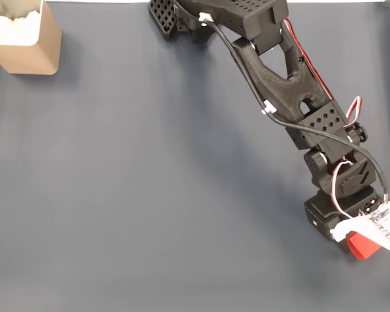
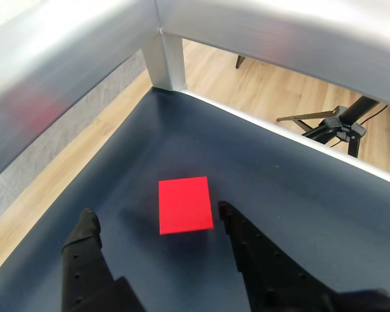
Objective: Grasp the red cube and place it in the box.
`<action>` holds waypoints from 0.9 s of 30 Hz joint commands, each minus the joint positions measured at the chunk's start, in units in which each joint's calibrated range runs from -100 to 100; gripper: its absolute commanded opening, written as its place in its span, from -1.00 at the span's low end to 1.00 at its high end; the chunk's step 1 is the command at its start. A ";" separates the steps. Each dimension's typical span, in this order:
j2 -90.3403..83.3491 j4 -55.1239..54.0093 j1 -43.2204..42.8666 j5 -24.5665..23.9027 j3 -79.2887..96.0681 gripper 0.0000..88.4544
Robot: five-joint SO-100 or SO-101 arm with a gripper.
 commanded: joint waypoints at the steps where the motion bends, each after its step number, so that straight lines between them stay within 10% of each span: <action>1: -1.01 0.28 -0.77 -0.34 -4.07 -0.06; 27: 0.89 -0.21 -0.84 0.54 -5.89 -0.31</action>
